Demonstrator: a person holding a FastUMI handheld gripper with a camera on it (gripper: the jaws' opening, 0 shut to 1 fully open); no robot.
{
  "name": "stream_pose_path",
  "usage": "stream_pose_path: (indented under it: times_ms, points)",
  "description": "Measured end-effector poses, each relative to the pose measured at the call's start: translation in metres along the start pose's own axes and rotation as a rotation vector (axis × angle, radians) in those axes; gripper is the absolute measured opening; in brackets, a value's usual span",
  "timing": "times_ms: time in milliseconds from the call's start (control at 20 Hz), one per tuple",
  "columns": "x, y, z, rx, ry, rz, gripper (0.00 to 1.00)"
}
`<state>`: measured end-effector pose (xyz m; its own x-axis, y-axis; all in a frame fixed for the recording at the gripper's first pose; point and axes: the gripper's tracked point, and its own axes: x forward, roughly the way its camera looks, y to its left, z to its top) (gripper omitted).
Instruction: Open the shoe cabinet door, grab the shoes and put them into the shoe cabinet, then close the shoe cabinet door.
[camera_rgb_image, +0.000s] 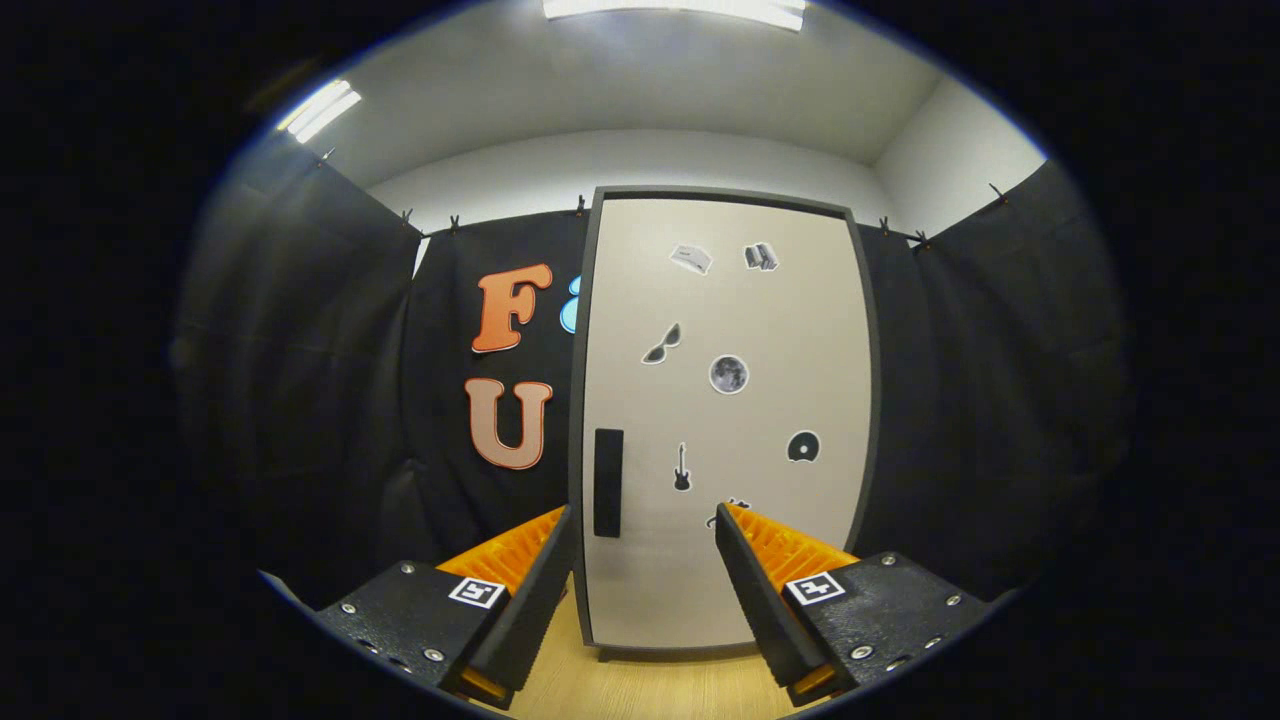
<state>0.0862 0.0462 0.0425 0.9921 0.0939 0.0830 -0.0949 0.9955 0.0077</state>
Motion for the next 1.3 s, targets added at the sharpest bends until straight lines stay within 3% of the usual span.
stream_pose_path:
  times_ms: [550,1300]
  points:
    - [-0.09,-0.036,0.002,0.01,0.017,-0.096,0.88]
    - [-0.104,-0.047,-0.002,0.01,0.039,-0.092,0.88]
